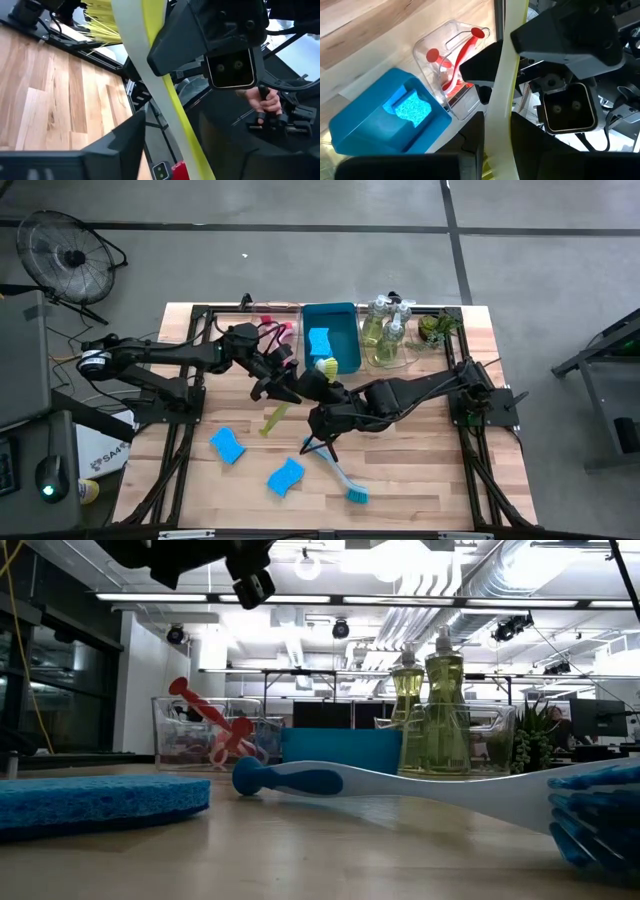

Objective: Pick & Place Kitchen Sink Supplies
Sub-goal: Put the yellow dish brush into the left transparent bin, then put the blue dish brush into the left transparent bin

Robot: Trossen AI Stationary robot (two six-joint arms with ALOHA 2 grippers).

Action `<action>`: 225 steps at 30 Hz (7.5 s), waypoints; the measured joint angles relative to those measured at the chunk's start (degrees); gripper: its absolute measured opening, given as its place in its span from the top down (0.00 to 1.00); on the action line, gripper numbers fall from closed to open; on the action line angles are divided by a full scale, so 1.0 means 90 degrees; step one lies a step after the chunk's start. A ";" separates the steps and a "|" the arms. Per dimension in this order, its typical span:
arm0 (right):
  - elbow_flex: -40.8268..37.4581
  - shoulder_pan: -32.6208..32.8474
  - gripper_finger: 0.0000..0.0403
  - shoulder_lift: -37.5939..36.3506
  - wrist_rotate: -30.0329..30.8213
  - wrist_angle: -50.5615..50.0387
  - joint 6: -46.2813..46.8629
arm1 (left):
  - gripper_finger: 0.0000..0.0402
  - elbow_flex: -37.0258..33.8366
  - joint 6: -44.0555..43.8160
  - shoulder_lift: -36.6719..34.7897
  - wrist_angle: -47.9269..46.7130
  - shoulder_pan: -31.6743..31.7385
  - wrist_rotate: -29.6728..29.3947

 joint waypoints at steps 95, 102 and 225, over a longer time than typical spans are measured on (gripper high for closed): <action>0.0000 -0.0298 0.49 -0.0294 0.1171 0.0415 1.0734 | 0.91 -0.0005 0.1171 -0.1039 -0.0669 0.4353 -0.0699; 0.0000 -0.0580 0.49 -0.0294 0.1115 0.0269 1.0726 | 0.88 -0.0005 0.1017 -0.1037 -0.1496 0.4561 -0.1184; -0.1501 -0.0874 0.49 -0.1501 -0.0101 -0.2873 1.0876 | 0.57 0.4707 0.3188 0.3143 -1.0316 0.3835 -0.3463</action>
